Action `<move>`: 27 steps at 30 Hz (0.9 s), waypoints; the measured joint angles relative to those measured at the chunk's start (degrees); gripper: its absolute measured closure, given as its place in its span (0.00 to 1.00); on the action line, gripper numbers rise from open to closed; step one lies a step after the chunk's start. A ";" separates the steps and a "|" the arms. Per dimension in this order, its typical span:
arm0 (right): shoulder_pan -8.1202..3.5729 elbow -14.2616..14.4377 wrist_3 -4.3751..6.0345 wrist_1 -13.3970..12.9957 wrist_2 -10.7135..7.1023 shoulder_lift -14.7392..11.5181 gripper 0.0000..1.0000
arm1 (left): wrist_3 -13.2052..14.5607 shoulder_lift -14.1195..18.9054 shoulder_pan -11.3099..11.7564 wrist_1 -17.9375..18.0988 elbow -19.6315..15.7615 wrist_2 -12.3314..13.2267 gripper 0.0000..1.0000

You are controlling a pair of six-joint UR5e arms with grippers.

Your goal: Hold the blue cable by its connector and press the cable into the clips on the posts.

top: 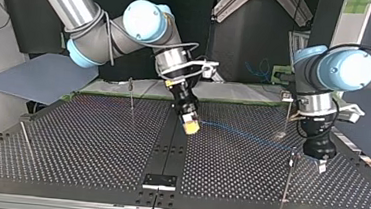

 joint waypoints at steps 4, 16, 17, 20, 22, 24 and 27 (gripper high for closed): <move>-0.36 -0.04 -0.01 -0.03 0.04 0.06 1.00 | -0.03 -0.65 0.03 0.25 0.01 0.25 0.99; -1.76 -0.07 -0.05 -0.09 -0.16 0.11 1.00 | -0.26 -2.47 0.12 0.94 0.62 2.65 0.99; -1.84 -0.10 -0.05 -0.10 -0.17 0.11 1.00 | -0.38 -2.49 0.15 0.98 0.72 2.92 0.99; -2.12 -0.39 -0.01 -0.11 -0.21 0.11 1.00 | -0.70 -2.68 0.24 1.17 0.97 3.46 0.99; -2.28 -0.70 0.00 -0.09 -0.31 0.11 1.00 | -0.89 -3.02 0.30 1.26 1.10 3.81 0.99; -2.37 -1.08 0.01 -0.03 -0.44 0.11 1.00 | -0.99 -3.36 0.34 1.24 1.21 4.11 0.99; -2.43 -1.37 0.02 0.02 -0.52 0.11 1.00 | -1.03 -3.59 0.35 1.20 1.26 4.28 0.99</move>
